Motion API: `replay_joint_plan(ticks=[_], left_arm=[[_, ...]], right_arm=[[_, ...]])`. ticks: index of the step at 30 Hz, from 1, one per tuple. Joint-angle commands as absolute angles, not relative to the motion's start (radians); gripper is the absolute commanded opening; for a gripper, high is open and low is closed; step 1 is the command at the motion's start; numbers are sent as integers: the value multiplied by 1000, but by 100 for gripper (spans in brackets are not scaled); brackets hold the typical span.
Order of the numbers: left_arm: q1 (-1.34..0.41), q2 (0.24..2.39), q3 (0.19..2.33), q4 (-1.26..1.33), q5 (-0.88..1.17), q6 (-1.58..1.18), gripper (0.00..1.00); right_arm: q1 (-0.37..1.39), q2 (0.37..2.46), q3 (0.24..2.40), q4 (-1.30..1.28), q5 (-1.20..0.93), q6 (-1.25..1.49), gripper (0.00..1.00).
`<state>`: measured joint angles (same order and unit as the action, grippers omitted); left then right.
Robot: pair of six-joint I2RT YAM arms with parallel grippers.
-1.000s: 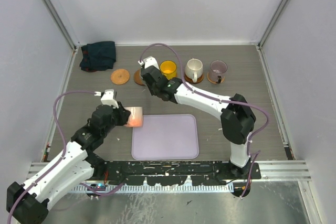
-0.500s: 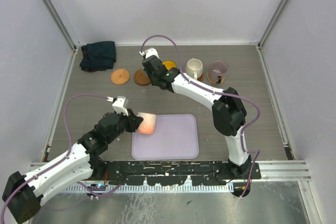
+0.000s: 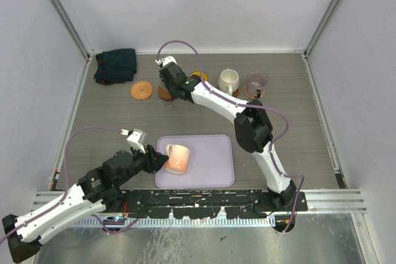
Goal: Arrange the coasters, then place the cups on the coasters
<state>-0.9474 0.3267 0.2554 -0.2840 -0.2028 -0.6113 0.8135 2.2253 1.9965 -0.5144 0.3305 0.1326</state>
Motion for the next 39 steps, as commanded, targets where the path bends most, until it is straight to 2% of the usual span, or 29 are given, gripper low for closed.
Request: replay_joint_plan(ticks=[1, 16, 39], left_arm=[[-950, 254, 244, -433, -245, -670, 42], [-950, 318, 330, -456, -337, -648, 53], [-950, 341, 330, -459, -363, -652, 54]], right_arm=[[793, 2229, 2124, -453, 323, 120, 1], [769, 2375, 2235, -480, 240, 144, 1], [771, 2415, 2274, -431, 194, 150, 1]])
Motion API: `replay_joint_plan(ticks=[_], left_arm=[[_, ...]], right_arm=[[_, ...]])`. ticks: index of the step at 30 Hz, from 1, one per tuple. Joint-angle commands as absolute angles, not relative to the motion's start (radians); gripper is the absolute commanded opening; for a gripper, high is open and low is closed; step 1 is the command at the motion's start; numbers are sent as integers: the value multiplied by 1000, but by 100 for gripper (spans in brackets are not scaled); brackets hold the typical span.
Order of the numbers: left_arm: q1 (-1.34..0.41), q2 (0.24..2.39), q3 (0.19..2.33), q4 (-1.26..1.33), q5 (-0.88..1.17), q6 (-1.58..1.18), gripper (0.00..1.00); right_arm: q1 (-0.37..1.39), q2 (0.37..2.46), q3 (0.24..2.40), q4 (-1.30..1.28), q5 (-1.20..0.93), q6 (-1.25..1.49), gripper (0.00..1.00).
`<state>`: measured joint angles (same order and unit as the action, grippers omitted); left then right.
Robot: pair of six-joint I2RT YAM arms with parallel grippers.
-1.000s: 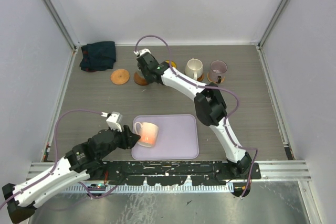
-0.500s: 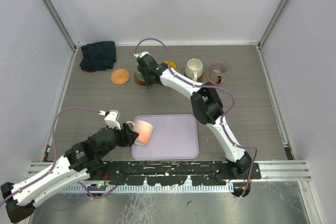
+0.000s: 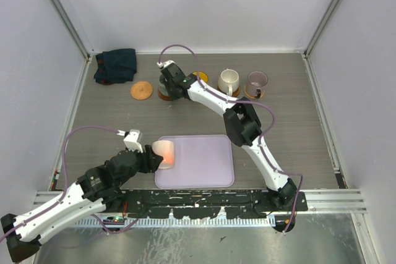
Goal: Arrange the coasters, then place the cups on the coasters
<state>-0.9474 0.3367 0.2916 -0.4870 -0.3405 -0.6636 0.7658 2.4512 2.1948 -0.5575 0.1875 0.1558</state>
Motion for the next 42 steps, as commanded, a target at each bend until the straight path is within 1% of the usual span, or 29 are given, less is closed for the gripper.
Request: replay_joint_plan(ticks=[1, 9, 10, 11, 14, 17, 21, 24, 28, 32, 38, 42], left_arm=[[-951, 343, 329, -457, -365, -653, 54], [-951, 349, 324, -458, -364, -658, 54], [-951, 348, 324, -457, -364, -659, 54], [-950, 349, 322, -457, -365, -660, 54], [-950, 348, 320, -457, -364, -663, 54], [-950, 347, 317, -457, -365, -664, 54], [-950, 349, 316, -456, -364, -664, 54], [-950, 350, 315, -456, -364, -666, 54], [-950, 350, 311, -457, -362, -672, 54], [-951, 347, 313, -460, -360, -672, 54], [-950, 344, 314, -467, -358, -673, 54], [-950, 344, 314, -468, -354, -676, 54]], right_arm=[[770, 2418, 2275, -429, 195, 150, 1], [771, 2414, 2240, -407, 186, 147, 1], [770, 2411, 2232, -401, 187, 146, 3], [771, 2410, 2230, -400, 186, 145, 6], [771, 2409, 2224, -401, 191, 142, 23], [772, 2402, 2214, -401, 193, 140, 34], [772, 2395, 2203, -400, 197, 144, 36], [775, 2388, 2192, -398, 198, 145, 47], [779, 2376, 2171, -395, 207, 147, 50], [787, 2351, 2126, -387, 208, 155, 60], [799, 2284, 2010, -340, 209, 176, 62], [809, 2265, 1987, -328, 245, 174, 63]])
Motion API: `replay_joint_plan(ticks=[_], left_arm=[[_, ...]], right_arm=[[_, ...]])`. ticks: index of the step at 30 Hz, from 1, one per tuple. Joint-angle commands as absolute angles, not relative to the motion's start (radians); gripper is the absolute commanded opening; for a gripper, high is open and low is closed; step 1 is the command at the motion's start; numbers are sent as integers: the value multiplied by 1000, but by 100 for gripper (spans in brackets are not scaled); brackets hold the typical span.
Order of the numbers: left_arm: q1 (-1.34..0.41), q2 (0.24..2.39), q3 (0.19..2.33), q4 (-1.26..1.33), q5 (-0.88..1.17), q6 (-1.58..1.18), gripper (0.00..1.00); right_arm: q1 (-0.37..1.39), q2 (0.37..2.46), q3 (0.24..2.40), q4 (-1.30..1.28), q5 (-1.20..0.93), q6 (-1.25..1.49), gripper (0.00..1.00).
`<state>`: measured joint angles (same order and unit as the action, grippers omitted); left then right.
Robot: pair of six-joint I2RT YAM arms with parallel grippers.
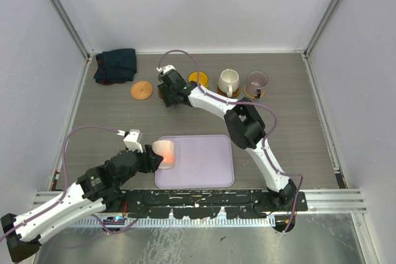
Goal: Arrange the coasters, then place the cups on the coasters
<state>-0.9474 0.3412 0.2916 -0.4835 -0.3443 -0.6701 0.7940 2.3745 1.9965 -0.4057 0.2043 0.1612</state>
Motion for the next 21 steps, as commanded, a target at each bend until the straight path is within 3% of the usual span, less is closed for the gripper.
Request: replay_joint_plan(ticks=[1, 21], left_arm=[[-950, 343, 315, -466, -355, -676, 54], [-950, 344, 316, -477, -365, -680, 55]], right_arm=[[811, 2265, 1986, -327, 245, 172, 63], [836, 2254, 1973, -324, 230, 164, 64]])
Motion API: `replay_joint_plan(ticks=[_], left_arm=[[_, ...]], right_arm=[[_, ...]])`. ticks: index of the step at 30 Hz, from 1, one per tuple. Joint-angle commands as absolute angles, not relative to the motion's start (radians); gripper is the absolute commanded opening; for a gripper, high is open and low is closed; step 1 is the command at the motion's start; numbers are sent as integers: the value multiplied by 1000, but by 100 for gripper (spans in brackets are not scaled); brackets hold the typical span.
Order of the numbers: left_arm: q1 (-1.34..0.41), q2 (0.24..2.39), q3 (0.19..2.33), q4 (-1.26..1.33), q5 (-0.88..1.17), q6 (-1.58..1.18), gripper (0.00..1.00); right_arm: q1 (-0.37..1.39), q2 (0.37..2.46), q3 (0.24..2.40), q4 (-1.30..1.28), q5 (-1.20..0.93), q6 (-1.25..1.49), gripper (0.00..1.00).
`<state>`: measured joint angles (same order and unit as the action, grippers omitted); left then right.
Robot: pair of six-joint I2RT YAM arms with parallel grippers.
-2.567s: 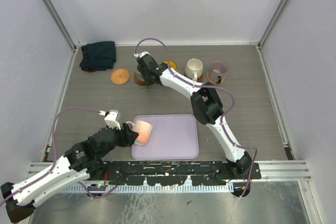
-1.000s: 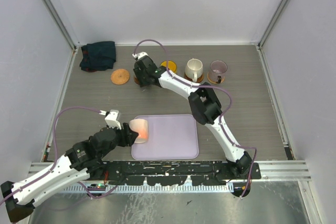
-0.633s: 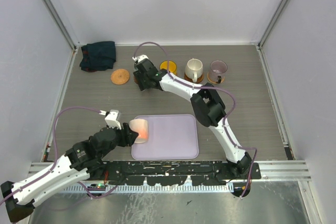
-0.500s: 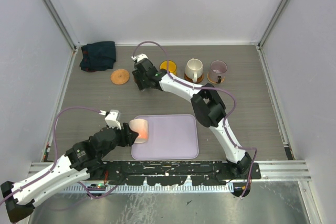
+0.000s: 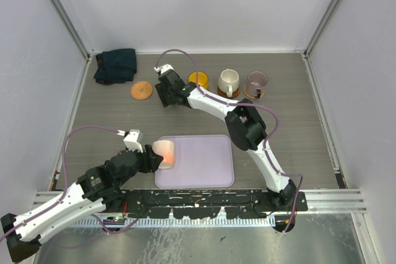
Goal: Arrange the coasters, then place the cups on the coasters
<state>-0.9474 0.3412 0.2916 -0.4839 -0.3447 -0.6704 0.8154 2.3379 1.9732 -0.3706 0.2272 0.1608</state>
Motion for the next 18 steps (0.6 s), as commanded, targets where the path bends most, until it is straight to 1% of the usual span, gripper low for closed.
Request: replay_joint_plan(ticks=[1, 18], left_arm=[[-950, 343, 317, -479, -367, -681, 55], [-950, 333, 313, -499, -380, -694, 55]], right_arm=[[839, 2255, 1973, -325, 229, 163, 64], [868, 2263, 1978, -325, 226, 162, 63]])
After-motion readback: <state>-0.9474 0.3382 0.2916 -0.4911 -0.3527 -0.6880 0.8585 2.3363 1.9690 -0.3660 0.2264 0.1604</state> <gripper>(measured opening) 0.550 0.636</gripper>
